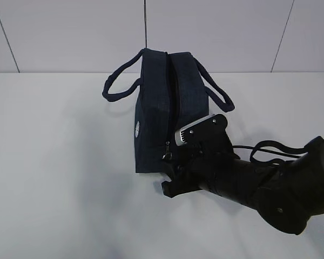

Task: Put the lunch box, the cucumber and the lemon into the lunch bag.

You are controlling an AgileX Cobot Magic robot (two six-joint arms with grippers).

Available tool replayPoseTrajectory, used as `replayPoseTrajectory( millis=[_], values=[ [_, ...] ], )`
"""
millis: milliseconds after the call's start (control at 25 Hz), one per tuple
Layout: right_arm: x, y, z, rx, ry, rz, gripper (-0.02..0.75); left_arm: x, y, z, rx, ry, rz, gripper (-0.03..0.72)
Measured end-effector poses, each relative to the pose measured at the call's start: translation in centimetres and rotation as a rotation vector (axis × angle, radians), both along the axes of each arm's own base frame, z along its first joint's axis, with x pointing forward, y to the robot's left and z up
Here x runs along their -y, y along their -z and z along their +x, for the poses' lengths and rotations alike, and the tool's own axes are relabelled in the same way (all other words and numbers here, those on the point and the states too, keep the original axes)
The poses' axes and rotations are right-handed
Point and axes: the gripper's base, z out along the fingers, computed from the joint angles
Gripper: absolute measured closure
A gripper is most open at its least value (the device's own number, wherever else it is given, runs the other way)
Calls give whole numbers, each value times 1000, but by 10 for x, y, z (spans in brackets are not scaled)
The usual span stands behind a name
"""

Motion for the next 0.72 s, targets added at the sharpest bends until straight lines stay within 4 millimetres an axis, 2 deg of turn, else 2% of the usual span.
replayPoseTrajectory(
  millis=[120,200,720],
  values=[
    [0,0,0,1,0,1,297,0,0,0,0,0,0,507],
    [0,0,0,2,0,1,283,0,0,0,0,0,0,507],
    [-4,-1,-2,12,-61,14,275,0,0,0,0,0,0,507]
  ],
)
